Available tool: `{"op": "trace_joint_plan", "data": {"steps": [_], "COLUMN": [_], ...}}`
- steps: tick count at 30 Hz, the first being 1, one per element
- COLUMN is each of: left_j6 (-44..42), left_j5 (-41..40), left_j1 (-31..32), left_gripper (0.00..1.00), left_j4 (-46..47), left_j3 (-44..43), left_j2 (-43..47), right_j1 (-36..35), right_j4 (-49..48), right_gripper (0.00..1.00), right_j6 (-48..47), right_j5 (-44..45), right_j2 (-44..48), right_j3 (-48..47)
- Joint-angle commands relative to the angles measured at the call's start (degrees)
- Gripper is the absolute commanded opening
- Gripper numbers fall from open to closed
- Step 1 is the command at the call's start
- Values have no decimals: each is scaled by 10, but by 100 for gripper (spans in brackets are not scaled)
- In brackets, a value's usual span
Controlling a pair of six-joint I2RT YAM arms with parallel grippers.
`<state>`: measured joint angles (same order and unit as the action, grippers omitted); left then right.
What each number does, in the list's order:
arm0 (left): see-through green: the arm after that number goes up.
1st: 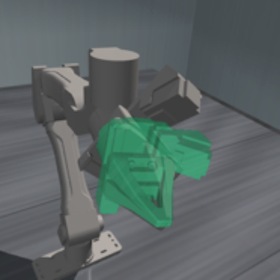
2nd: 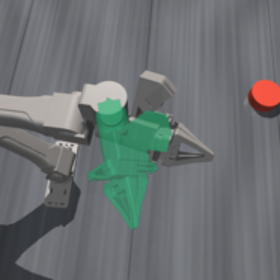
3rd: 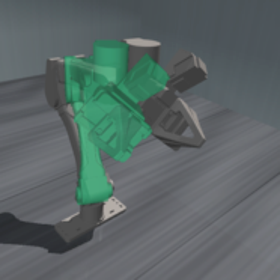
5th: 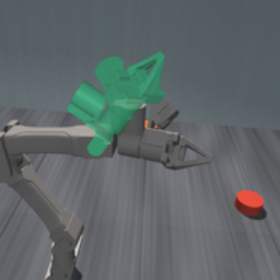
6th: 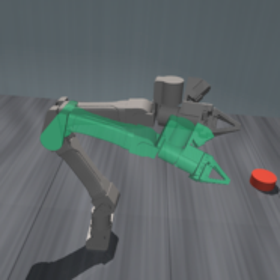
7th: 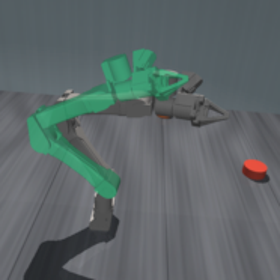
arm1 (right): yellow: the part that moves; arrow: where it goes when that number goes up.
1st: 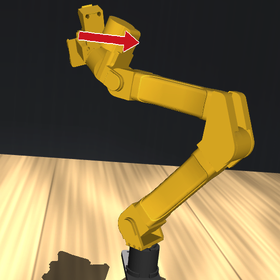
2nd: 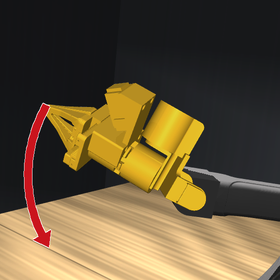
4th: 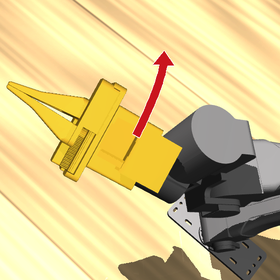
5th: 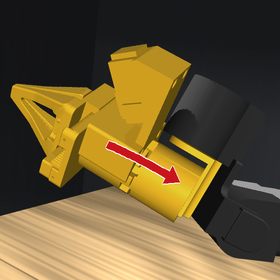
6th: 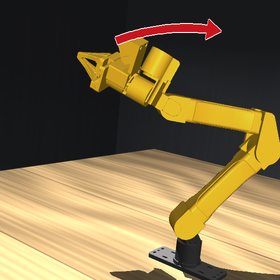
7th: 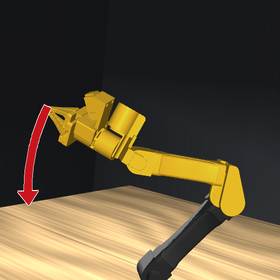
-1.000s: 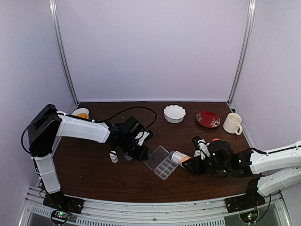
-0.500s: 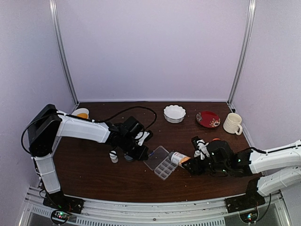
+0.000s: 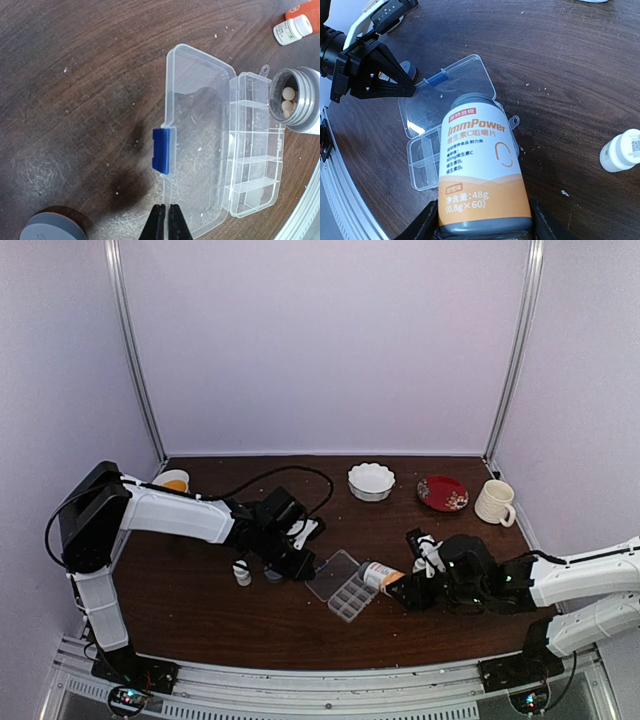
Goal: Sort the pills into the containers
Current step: Pour the pill into the compartment of the pill container.
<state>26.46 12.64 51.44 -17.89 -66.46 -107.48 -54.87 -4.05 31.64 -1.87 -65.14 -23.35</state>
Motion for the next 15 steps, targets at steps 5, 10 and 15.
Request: {"op": "trace_joint_plan", "data": {"steps": [5, 10, 15], "left_j6": [-9, -9, -9], "left_j5": [-6, -6, -6], "left_j1": [3, 3, 3], "left_gripper": [4, 4, 4], "left_j4": [5, 5, 5], "left_j3": [-12, -11, -11], "left_j2": [6, 6, 6], "right_j1": [3, 4, 4], "right_j4": [-37, 24, -14], "right_gripper": [0, 0, 0], "right_j6": [11, -9, 10], "right_j5": [6, 5, 16], "right_j2": [24, 1, 23], "right_j3": [7, -28, 1]}}
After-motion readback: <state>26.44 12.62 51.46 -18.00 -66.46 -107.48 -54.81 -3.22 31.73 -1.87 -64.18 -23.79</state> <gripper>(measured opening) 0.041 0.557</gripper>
